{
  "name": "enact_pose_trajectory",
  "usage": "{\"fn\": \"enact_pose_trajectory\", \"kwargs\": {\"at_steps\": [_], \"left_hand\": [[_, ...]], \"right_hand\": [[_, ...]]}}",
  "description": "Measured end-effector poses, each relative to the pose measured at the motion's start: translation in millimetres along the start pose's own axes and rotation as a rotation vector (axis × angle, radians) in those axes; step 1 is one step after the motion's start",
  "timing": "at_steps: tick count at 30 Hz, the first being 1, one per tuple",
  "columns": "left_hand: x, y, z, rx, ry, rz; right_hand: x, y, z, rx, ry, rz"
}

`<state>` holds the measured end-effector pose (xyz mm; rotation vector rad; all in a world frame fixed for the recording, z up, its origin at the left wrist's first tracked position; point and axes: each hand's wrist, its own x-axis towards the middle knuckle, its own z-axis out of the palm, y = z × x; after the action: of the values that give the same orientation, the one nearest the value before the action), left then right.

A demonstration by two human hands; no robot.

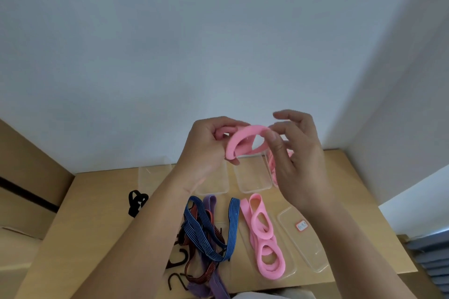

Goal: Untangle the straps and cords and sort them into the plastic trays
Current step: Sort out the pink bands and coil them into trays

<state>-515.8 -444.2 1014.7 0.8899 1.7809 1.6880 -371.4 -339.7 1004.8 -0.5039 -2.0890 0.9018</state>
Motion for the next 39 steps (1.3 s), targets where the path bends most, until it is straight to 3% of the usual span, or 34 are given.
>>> {"fn": "enact_pose_trajectory", "kwargs": {"at_steps": [6, 23, 27, 32, 35, 39], "left_hand": [[-4.5, -2.8, 5.1, 0.073, -0.035, 0.055], [-9.6, -20.8, -9.8, -0.1, -0.09, 0.062], [-15.6, -22.7, -13.1, -0.229, -0.153, 0.04], [-26.8, -25.6, -15.6, -0.425, -0.22, -0.036], [-32.7, -28.0, -16.4, -0.469, -0.2, -0.083], [-36.4, -34.7, -13.7, -0.368, -0.075, -0.191]], "right_hand": [[14.1, -5.3, 14.2, -0.19, -0.062, 0.114], [16.9, -4.5, 19.7, -0.193, -0.171, 0.278], [17.0, -8.6, 14.4, 0.042, -0.248, 0.412], [12.2, -1.1, 11.0, 0.664, -0.449, 0.653], [6.6, 2.6, 16.0, 0.843, -0.406, 0.733], [-4.0, 5.2, 22.8, 0.283, -0.271, 0.428]]}}
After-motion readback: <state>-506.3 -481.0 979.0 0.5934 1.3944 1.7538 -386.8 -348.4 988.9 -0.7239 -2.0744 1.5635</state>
